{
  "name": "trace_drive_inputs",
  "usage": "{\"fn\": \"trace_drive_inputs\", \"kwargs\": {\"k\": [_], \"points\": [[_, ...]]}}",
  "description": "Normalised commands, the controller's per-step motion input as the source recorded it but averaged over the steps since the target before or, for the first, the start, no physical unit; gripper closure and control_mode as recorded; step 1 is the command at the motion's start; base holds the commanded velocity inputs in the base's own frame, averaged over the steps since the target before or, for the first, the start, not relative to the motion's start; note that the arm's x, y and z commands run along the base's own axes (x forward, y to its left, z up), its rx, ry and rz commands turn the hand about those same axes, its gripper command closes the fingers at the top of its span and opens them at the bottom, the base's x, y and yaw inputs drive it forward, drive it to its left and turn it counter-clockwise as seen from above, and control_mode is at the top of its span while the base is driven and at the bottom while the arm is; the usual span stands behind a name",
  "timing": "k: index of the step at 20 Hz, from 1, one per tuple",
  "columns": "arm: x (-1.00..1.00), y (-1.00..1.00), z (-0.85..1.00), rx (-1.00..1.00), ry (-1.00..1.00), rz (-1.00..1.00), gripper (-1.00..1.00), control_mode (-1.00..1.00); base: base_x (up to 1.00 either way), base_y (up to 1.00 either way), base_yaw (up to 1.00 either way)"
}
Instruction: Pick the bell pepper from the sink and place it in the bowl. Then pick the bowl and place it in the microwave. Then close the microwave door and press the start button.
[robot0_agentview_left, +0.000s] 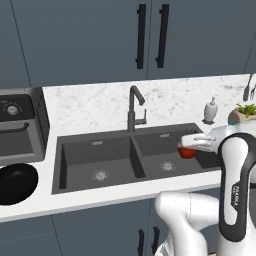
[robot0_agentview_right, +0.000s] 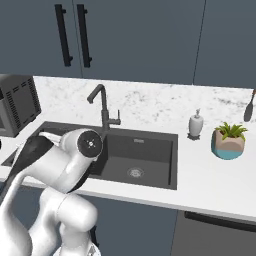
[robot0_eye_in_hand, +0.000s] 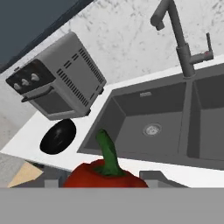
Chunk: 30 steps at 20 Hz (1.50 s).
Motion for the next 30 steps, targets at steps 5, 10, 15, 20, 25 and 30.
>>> {"fn": "trace_drive_inputs", "kwargs": {"k": [5,10,15,20,25,30], "points": [[-0.38,0.89,0.66,-0.19,0.06,0.00,1.00,-1.00,0.00,0.00,0.00],[-0.21,0.99,0.45,-0.18,0.21,0.00,1.00,-1.00,0.00,0.00,0.00],[0.00,1.00,0.00,-0.13,0.22,0.00,1.00,-1.00,0.00,0.00,0.00],[0.02,1.00,0.00,-0.04,0.25,0.00,1.00,-1.00,0.00,0.00,0.00],[0.31,1.00,-0.21,-0.01,0.17,0.01,1.00,-1.00,0.00,0.00,0.00],[0.24,1.00,-0.32,0.00,0.08,0.02,1.00,-1.00,0.00,0.00,0.00]]}}
